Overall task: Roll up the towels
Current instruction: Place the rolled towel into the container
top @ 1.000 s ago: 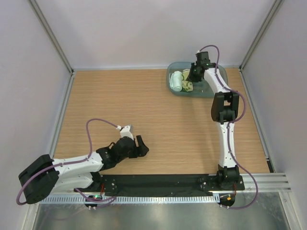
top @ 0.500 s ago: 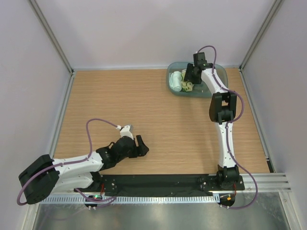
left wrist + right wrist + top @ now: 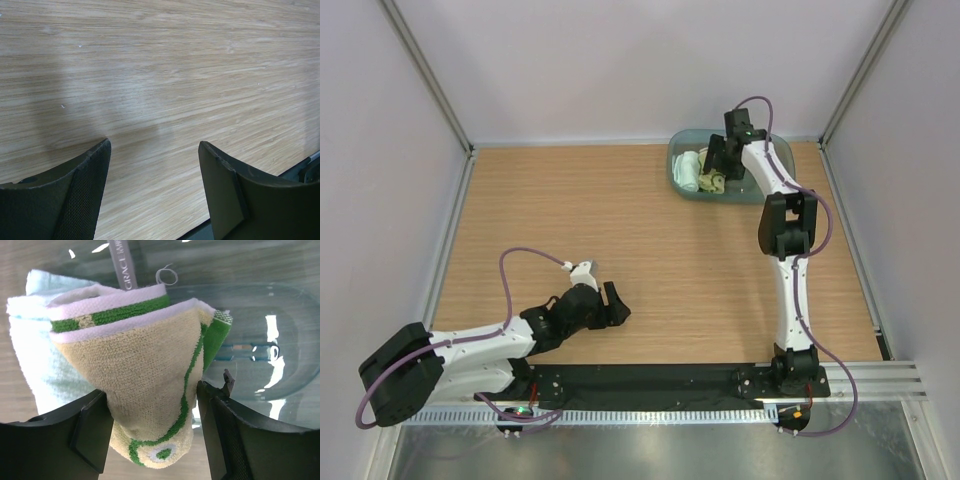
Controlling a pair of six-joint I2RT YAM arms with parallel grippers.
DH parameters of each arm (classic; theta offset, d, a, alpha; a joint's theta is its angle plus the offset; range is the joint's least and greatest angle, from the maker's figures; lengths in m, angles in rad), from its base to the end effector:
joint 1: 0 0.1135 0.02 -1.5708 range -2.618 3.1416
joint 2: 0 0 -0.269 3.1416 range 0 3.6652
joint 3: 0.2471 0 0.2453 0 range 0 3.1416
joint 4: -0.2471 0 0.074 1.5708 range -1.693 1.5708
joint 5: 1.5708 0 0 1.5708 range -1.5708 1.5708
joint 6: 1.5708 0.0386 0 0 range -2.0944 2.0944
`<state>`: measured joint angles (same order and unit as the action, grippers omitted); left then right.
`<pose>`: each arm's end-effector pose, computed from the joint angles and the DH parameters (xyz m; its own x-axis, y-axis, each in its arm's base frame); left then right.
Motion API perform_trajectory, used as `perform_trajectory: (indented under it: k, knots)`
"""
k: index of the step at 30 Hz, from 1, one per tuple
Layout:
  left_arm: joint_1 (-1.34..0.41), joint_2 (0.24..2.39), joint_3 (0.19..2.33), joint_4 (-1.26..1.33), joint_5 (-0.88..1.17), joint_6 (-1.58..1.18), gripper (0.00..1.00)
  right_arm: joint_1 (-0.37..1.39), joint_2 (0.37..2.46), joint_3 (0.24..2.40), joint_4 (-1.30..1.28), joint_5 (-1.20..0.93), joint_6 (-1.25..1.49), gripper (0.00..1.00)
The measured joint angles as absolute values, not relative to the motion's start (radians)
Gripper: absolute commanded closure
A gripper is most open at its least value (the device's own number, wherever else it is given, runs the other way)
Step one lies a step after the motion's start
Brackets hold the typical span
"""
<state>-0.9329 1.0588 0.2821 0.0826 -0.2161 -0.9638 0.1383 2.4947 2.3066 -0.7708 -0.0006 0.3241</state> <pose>0.1173 -0.1443 0.1526 -0.7812 -0.2934 -0.5511 0.0787 0.8294 -0.5531 0.5390 0.0750 0.1979 -0.8125 0.2084 -0.5444 0.1272 0.9748 0.1834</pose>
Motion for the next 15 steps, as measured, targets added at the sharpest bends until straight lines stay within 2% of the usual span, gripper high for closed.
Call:
perform_trajectory:
  k: [15]
  knots:
    - [-0.927,1.058,0.282,0.083,-0.212,-0.964,0.28,0.138,2.418,2.26,-0.81,-0.055,0.324,0.28]
